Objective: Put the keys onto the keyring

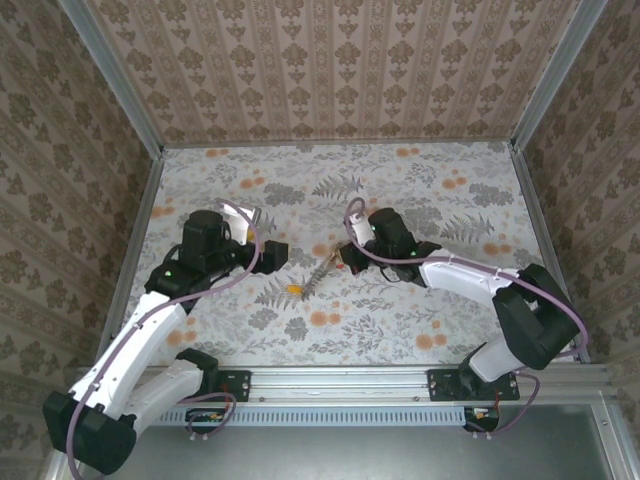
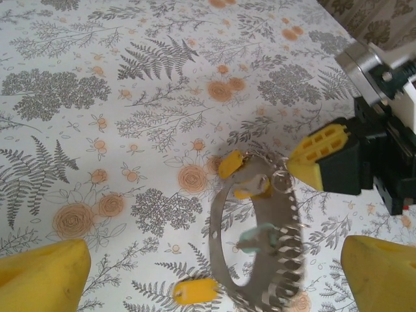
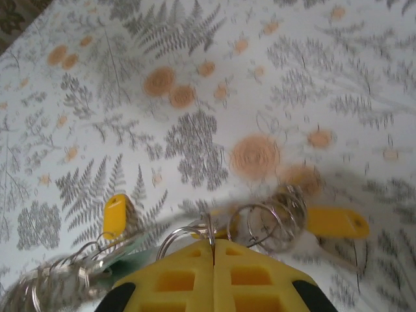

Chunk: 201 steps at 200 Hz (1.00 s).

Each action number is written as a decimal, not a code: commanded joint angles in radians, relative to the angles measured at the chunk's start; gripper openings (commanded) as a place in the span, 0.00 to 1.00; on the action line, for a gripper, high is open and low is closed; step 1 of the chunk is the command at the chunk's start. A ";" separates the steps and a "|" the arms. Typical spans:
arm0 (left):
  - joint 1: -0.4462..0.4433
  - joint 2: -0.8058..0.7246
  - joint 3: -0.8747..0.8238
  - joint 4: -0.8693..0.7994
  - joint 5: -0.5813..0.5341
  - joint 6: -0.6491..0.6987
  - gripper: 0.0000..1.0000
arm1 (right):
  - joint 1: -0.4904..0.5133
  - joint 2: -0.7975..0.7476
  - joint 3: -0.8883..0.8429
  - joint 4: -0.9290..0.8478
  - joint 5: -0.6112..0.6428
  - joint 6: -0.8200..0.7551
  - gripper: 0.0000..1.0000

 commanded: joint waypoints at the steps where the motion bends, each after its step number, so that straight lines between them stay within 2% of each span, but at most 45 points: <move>1: -0.032 0.019 0.040 0.033 0.007 0.025 1.00 | 0.009 -0.046 -0.085 -0.035 0.020 0.058 0.00; 44: -0.057 0.055 0.059 0.041 -0.003 0.032 1.00 | 0.007 -0.084 -0.150 -0.047 0.072 0.068 0.00; 70: -0.067 0.058 0.083 0.003 -0.024 0.049 1.00 | 0.008 -0.090 -0.111 -0.096 0.112 0.032 0.19; 85: -0.068 0.044 0.086 -0.017 -0.049 0.056 1.00 | 0.008 -0.153 -0.098 -0.123 0.162 0.008 0.30; 109: -0.066 -0.007 0.058 -0.008 -0.177 0.039 1.00 | 0.007 -0.247 -0.110 -0.163 0.290 -0.026 0.62; 117: -0.062 -0.028 0.042 0.004 -0.243 0.026 1.00 | 0.006 -0.289 -0.121 -0.173 0.331 -0.041 0.82; 120: -0.061 -0.037 0.034 0.010 -0.277 0.014 1.00 | 0.006 -0.307 -0.125 -0.174 0.347 -0.048 0.96; 122: -0.059 -0.042 0.031 0.015 -0.299 0.005 1.00 | 0.007 -0.319 -0.128 -0.175 0.358 -0.052 0.99; 150: -0.028 -0.101 -0.067 0.047 -0.593 -0.122 1.00 | -0.017 -0.490 -0.184 -0.129 0.507 -0.130 1.00; 172: -0.008 -0.141 -0.191 0.209 -0.637 -0.028 1.00 | -0.099 -0.566 -0.251 -0.015 0.590 -0.174 1.00; 175: 0.017 -0.138 -0.199 0.223 -0.651 -0.018 1.00 | -0.118 -0.568 -0.259 0.000 0.598 -0.176 1.00; 201: 0.090 -0.049 -0.191 0.229 -0.782 0.001 1.00 | -0.292 -0.541 -0.350 0.172 0.619 -0.116 1.00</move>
